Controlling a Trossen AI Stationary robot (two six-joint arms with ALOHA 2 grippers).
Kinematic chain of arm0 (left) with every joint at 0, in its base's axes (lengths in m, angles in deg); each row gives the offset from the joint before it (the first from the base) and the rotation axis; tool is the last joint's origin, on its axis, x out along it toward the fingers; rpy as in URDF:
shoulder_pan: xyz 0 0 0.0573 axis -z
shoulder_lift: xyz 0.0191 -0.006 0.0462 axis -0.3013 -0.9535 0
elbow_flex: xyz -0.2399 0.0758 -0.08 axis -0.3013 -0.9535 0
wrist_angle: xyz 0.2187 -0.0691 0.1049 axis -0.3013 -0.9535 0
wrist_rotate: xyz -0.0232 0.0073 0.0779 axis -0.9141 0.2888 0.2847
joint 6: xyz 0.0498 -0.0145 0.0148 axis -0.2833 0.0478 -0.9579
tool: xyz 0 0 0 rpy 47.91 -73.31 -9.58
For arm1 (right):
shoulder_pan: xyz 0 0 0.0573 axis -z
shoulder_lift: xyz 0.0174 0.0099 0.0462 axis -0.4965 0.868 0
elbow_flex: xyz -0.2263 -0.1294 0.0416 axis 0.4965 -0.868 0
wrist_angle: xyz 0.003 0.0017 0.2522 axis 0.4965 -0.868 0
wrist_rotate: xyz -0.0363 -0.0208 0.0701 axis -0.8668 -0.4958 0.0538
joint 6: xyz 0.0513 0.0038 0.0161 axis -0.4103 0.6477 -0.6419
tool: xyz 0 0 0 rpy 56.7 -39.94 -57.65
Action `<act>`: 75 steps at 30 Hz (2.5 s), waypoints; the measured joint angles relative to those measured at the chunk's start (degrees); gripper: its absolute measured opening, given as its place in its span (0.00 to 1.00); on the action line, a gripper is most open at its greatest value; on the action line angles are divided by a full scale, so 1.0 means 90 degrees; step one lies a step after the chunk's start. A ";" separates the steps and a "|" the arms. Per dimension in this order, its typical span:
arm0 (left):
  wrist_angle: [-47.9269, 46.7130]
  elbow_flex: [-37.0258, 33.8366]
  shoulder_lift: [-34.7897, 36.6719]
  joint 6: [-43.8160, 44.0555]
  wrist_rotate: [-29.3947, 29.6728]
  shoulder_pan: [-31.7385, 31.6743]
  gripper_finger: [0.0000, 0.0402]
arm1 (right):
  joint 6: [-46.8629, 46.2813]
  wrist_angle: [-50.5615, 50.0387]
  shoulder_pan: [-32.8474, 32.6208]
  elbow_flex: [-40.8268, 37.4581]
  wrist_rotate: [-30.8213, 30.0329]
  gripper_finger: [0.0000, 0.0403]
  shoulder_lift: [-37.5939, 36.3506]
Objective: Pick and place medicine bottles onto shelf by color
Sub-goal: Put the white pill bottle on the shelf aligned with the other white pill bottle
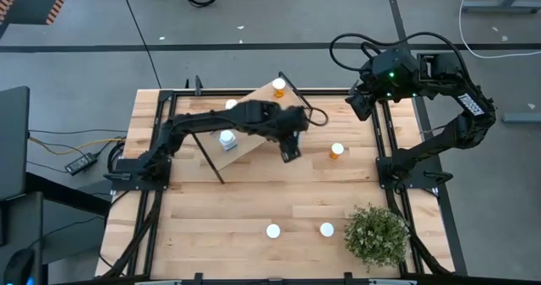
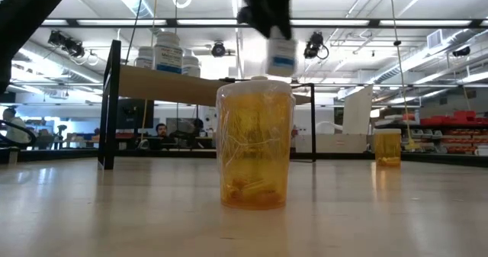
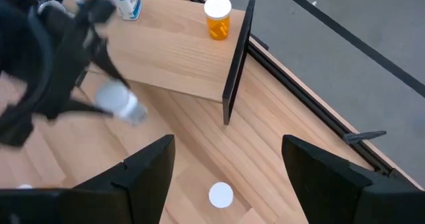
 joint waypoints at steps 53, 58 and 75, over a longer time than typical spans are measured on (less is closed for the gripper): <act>-0.2331 -0.0024 0.0265 0.1954 0.1958 -0.0113 0.49 | 0.0835 -0.0001 0.0001 0.0000 0.0001 0.70 0.0000; -0.2331 -0.0027 0.0326 0.1233 0.1833 -0.0117 0.51 | 0.0837 -0.0001 0.0003 0.0000 0.0064 0.70 0.0000; -0.1949 -0.0024 0.0793 -0.0473 0.1444 -0.0386 0.51 | 0.0502 -0.0001 0.0001 0.0000 0.0092 0.70 -0.0032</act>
